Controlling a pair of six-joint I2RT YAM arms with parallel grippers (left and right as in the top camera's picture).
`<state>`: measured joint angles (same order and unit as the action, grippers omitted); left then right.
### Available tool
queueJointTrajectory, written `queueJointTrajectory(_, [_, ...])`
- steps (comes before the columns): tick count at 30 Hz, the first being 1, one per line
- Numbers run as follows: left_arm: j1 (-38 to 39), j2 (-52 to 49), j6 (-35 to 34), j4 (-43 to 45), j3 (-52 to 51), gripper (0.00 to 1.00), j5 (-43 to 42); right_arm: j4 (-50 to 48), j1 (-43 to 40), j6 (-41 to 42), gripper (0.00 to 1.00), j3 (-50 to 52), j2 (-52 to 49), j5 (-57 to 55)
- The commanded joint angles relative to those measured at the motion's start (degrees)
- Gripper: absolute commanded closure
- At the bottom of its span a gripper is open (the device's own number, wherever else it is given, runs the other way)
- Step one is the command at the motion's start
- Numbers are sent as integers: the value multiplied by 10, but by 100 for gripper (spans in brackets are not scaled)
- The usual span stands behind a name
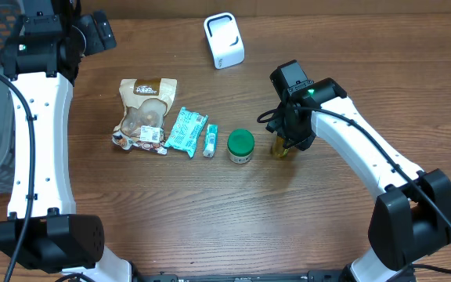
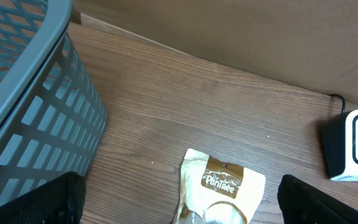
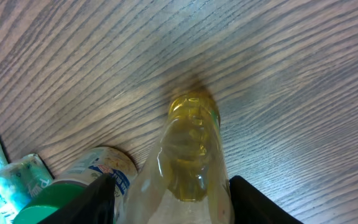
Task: Scan the item barcode
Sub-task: 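Lower the right gripper around the bottle neck and close it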
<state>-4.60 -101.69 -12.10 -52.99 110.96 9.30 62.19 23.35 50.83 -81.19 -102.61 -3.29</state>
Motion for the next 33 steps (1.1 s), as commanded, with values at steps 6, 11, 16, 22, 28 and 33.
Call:
queueJointTrajectory(6, [-2, -1, -8, 0, 5, 0, 7, -3, 0, -3, 55, 1, 0, -12])
queueJointTrajectory(11, [-2, -1, -8, 0, 5, 0, 7, -3, 0, -19, 62, 1, 0, -12])
queueJointTrajectory(16, [-2, -1, -8, 0, 5, 1, 7, -2, 0, -33, 62, 1, 0, -12])
queueJointTrajectory(22, [-2, -1, -8, 0, 5, 0, 7, -2, 0, -33, 55, 1, 0, -12])
queueJointTrajectory(28, [-2, -1, -8, 0, 5, 0, 7, -3, 0, -33, 48, 1, 0, -12])
queueJointTrajectory(33, [-2, -1, -8, 0, 5, 0, 7, -4, 1, -33, 48, 2, -1, -30])
